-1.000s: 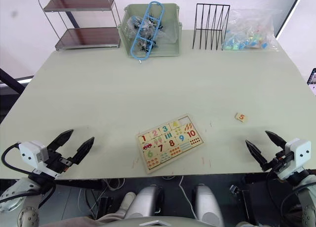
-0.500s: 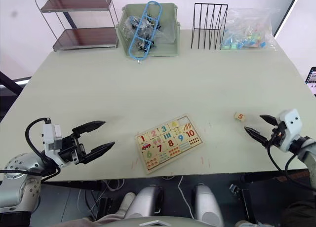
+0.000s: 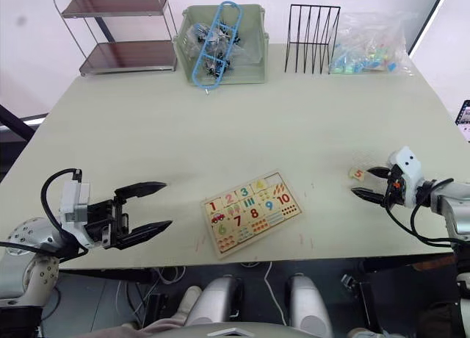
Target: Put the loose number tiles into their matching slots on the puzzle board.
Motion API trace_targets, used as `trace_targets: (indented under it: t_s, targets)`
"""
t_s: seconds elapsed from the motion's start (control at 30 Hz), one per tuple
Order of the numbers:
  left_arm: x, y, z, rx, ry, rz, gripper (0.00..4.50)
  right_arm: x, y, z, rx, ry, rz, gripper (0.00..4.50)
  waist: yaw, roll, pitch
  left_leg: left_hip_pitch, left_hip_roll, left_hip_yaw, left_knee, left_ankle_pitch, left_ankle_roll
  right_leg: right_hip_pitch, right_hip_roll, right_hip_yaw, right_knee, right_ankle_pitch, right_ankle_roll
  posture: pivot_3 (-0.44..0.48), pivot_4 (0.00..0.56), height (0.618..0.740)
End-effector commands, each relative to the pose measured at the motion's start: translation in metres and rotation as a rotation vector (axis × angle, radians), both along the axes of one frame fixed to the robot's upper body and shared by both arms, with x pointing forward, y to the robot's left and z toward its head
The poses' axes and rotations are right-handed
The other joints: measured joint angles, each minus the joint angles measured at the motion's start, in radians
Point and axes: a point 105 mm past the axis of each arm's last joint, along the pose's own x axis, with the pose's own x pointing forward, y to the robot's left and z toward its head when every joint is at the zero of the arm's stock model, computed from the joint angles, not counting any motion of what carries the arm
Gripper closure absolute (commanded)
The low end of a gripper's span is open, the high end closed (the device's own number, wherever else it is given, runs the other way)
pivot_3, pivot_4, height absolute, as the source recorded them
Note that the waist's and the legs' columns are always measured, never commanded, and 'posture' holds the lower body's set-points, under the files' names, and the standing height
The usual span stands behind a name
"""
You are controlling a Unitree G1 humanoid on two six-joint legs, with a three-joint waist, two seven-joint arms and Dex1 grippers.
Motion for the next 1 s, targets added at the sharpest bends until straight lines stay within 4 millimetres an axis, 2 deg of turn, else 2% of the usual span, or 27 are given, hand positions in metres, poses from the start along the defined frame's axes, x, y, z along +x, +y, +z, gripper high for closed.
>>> trace_targets:
  t_s: [0.03, 0.17, 0.4, 0.53, 0.57, 0.6, 0.67, 0.7, 0.87, 1.0]
  targets:
    - [-0.004, -0.001, 0.014, -0.004, -0.043, -0.033, 0.00, 0.006, -0.004, 0.010, -0.024, -0.023, 0.015, 0.06, 0.000, 0.000, 0.000, 0.000, 0.000, 0.000, 0.000, 0.000, 0.000, 0.000, 0.000, 0.000, 0.000, 0.000, 0.000, 0.000, 0.150, 0.740]
    - [-0.007, 0.000, 0.014, 0.019, -0.038, -0.056, 0.00, 0.013, -0.002, 0.011, -0.039, -0.027, 0.041, 0.06, 0.000, 0.000, 0.000, 0.000, 0.000, 0.000, 0.000, 0.000, 0.000, 0.000, 0.000, 0.000, 0.000, 0.002, 0.003, 0.000, 0.150, 0.740]
    - [-0.010, 0.001, 0.013, 0.042, -0.039, -0.072, 0.00, 0.015, 0.000, 0.003, -0.098, -0.005, 0.085, 0.06, 0.000, 0.000, 0.000, 0.000, 0.000, 0.000, 0.000, 0.000, 0.000, 0.000, 0.000, 0.000, 0.000, 0.002, 0.003, 0.000, 0.150, 0.740]
    - [-0.012, 0.000, 0.011, 0.049, -0.038, -0.079, 0.00, 0.015, 0.001, 0.001, -0.105, -0.009, 0.082, 1.25, 0.000, 0.000, 0.000, 0.000, 0.000, 0.000, 0.000, 0.000, 0.000, 0.000, 0.000, 0.000, 0.000, 0.002, 0.003, 0.000, 0.150, 0.740]
    - [-0.011, 0.000, 0.011, 0.050, -0.038, -0.079, 0.00, 0.015, 0.002, 0.001, -0.104, -0.012, 0.081, 1.91, 0.000, 0.000, 0.000, 0.000, 0.000, 0.000, 0.000, 0.000, 0.000, 0.000, 0.000, 0.000, 0.000, 0.002, 0.003, 0.000, 0.150, 0.740]
    - [-0.011, -0.001, 0.010, 0.051, -0.038, -0.078, 0.00, 0.015, 0.002, 0.001, -0.103, -0.014, 0.078, 2.15, 0.000, 0.000, 0.000, 0.000, 0.000, 0.000, 0.000, 0.000, 0.000, 0.000, 0.000, 0.000, 0.000, 0.002, 0.003, 0.000, 0.150, 0.740]
    - [-0.010, -0.001, 0.010, 0.052, -0.040, -0.078, 0.00, 0.016, 0.001, 0.002, -0.104, -0.025, 0.061, 3.27, 0.001, 0.000, 0.000, 0.000, 0.000, 0.000, 0.000, 0.000, 0.000, 0.000, 0.000, 0.000, 0.000, 0.002, 0.003, 0.000, 0.150, 0.740]
    - [-0.010, -0.001, 0.010, 0.053, -0.042, -0.079, 0.00, 0.016, 0.001, 0.002, -0.106, -0.030, 0.056, 3.65, 0.000, 0.000, 0.000, 0.000, 0.000, 0.000, 0.000, 0.000, 0.000, 0.000, 0.000, 0.000, 0.000, 0.002, 0.003, 0.000, 0.150, 0.740]
    - [-0.009, -0.001, 0.011, 0.053, -0.046, -0.086, 0.00, 0.015, 0.003, 0.010, -0.093, -0.059, 0.048, 3.68, 0.000, 0.000, 0.000, 0.000, 0.000, 0.000, 0.000, 0.000, 0.000, 0.000, 0.000, 0.000, 0.000, 0.002, 0.003, 0.000, 0.150, 0.740]
    - [-0.008, -0.002, 0.011, 0.054, -0.047, -0.090, 0.00, 0.013, 0.014, 0.028, -0.083, -0.118, 0.074, 3.68, 0.001, 0.000, 0.000, 0.000, 0.000, 0.000, 0.000, 0.000, 0.000, 0.000, 0.000, 0.000, 0.000, 0.002, 0.003, 0.000, 0.150, 0.740]
